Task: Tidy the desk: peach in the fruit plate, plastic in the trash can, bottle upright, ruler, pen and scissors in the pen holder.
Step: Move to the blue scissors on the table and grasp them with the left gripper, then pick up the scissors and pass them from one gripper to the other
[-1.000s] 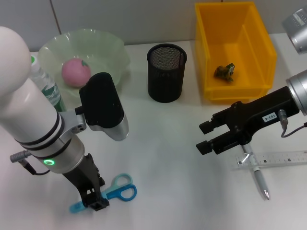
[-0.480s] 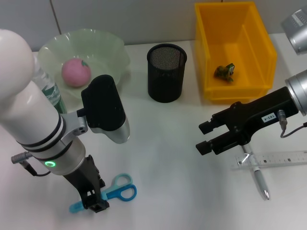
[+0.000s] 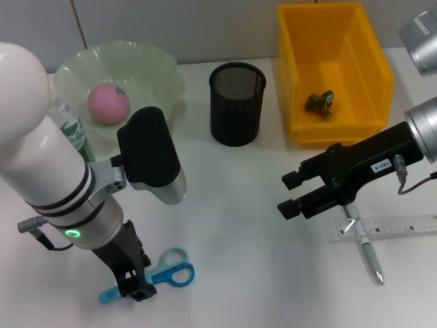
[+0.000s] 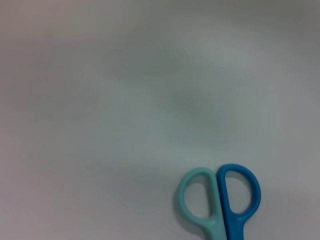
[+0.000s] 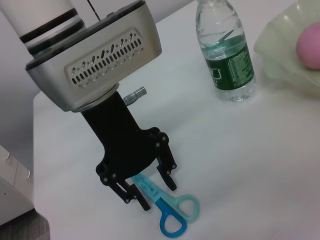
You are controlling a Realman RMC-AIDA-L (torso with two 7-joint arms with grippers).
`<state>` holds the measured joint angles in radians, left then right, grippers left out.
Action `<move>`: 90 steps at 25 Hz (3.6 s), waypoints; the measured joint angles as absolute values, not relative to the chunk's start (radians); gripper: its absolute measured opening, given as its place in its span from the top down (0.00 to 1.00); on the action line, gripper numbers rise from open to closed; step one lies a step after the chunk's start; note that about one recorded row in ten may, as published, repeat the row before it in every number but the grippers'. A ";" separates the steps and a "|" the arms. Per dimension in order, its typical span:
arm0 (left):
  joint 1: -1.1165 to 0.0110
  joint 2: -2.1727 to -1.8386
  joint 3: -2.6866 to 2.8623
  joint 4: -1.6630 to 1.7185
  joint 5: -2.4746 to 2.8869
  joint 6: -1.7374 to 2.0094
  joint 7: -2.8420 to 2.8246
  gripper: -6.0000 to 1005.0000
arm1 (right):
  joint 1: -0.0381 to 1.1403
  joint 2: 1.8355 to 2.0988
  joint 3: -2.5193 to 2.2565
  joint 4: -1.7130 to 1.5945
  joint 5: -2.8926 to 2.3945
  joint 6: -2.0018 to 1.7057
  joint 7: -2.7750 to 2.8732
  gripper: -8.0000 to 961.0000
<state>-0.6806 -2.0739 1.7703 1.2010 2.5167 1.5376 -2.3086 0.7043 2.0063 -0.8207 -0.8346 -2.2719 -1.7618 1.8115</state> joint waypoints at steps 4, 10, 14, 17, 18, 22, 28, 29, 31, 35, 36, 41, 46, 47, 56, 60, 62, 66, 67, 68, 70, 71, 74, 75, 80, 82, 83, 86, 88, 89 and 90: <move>-0.681 -2.075 1.772 1.201 2.515 1.537 -2.309 0.55 | 0.706 2.005 -0.821 -0.834 -2.272 -1.761 1.811 0.25; -0.681 -2.075 1.772 1.201 2.513 1.537 -2.309 0.58 | 0.709 2.005 -0.821 -0.834 -2.272 -1.761 1.810 0.25; -0.681 -2.075 1.774 1.201 2.511 1.537 -2.309 0.60 | 0.709 2.005 -0.821 -0.834 -2.272 -1.761 1.810 0.25; -0.680 -2.076 1.786 1.201 2.510 1.535 -2.309 0.62 | 0.709 2.005 -0.821 -0.835 -2.272 -1.761 1.810 0.25; -0.680 -2.075 1.791 1.201 2.510 1.533 -2.309 0.62 | 0.709 2.005 -0.821 -0.834 -2.272 -1.761 1.810 0.25; -0.680 -2.075 1.794 1.201 2.512 1.528 -2.309 0.63 | 0.707 2.005 -0.821 -0.835 -2.272 -1.761 1.810 0.25; -0.680 -2.075 1.795 1.201 2.514 1.523 -2.309 0.63 | 0.704 2.005 -0.821 -0.833 -2.272 -1.761 1.810 0.25; -0.680 -2.075 1.795 1.201 2.514 1.523 -2.309 0.63 | 0.704 2.005 -0.821 -0.833 -2.272 -1.761 1.810 0.25; -0.680 -2.075 1.796 1.201 2.516 1.521 -2.309 0.63 | 0.704 2.005 -0.821 -0.833 -2.272 -1.762 1.810 0.25; -0.680 -2.075 1.798 1.201 2.516 1.519 -2.304 0.64 | 0.705 2.005 -0.821 -0.833 -2.272 -1.763 1.810 0.25; -0.681 -2.075 1.798 1.201 2.517 1.518 -2.300 0.64 | 0.706 2.005 -0.821 -0.833 -2.272 -1.763 1.810 0.25; -0.681 -2.075 1.798 1.201 2.517 1.517 -2.299 0.64 | 0.708 2.005 -0.821 -0.833 -2.272 -1.763 1.810 0.25; -0.681 -2.075 1.799 1.200 2.517 1.516 -2.297 0.64 | 0.709 2.005 -0.821 -0.833 -2.272 -1.763 1.810 0.25; -0.681 -2.075 1.799 1.200 2.517 1.516 -2.297 0.64 | 0.709 2.005 -0.821 -0.833 -2.272 -1.763 1.810 0.25; -0.684 -2.075 1.819 1.192 2.517 1.504 -2.296 0.64 | 0.709 2.005 -0.821 -0.833 -2.272 -1.763 1.810 0.25; -0.684 -2.075 1.820 1.190 2.519 1.499 -2.296 0.64 | 0.709 2.005 -0.821 -0.833 -2.272 -1.763 1.810 0.25; -0.682 -2.075 1.817 1.191 2.520 1.498 -2.296 0.64 | 0.709 2.005 -0.821 -0.833 -2.272 -1.765 1.810 0.25; -0.679 -2.076 1.802 1.198 2.519 1.501 -2.297 0.73 | 0.709 2.005 -0.821 -0.833 -2.272 -1.769 1.812 0.25; -0.679 -2.076 1.793 1.200 2.517 1.504 -2.297 0.75 | 0.709 2.005 -0.821 -0.834 -2.272 -1.769 1.813 0.25; -0.680 -2.075 1.777 1.204 2.514 1.510 -2.296 0.75 | 0.709 2.004 -0.821 -0.836 -2.272 -1.770 1.814 0.25; -0.679 -2.074 1.756 1.213 2.512 1.515 -2.296 0.75 | 0.709 2.004 -0.820 -0.837 -2.272 -1.771 1.815 0.25; -0.676 -2.073 1.737 1.223 2.511 1.522 -2.294 0.75 | 0.709 2.003 -0.819 -0.837 -2.272 -1.771 1.816 0.25; -0.665 -2.072 1.663 1.252 2.504 1.544 -2.275 0.75 | 0.709 2.002 -0.807 -0.839 -2.265 -1.774 1.819 0.25; -0.660 -2.072 1.631 1.262 2.497 1.550 -2.266 0.75 | 0.709 2.001 -0.803 -0.840 -2.260 -1.776 1.821 0.25; -0.627 -2.071 1.498 1.285 2.427 1.543 -2.213 0.75 | 0.708 2.000 -0.783 -0.838 -2.223 -1.780 1.868 0.25; -0.606 -2.071 1.444 1.287 2.378 1.526 -2.175 0.75 | 0.708 1.999 -0.775 -0.836 -2.205 -1.776 1.911 0.25; -0.596 -2.071 1.426 1.287 2.355 1.515 -2.159 0.75 | 0.708 1.997 -0.760 -0.835 -2.190 -1.774 1.952 0.25; -0.558 -2.070 1.378 1.287 2.283 1.469 -2.103 0.74 | 0.706 1.994 -0.747 -0.835 -2.172 -1.778 1.983 0.25; -0.526 -2.069 1.357 1.285 2.234 1.436 -2.053 0.74 | 0.703 1.991 -0.740 -0.834 -2.152 -1.781 2.024 0.25; -0.526 -2.069 1.357 1.285 2.234 1.436 -2.053 0.74 | 0.703 1.989 -0.736 -0.834 -2.147 -1.784 2.046 0.25; -0.519 -2.068 1.355 1.283 2.225 1.429 -2.038 0.74 | 0.704 1.987 -0.731 -0.833 -2.146 -1.786 2.063 0.25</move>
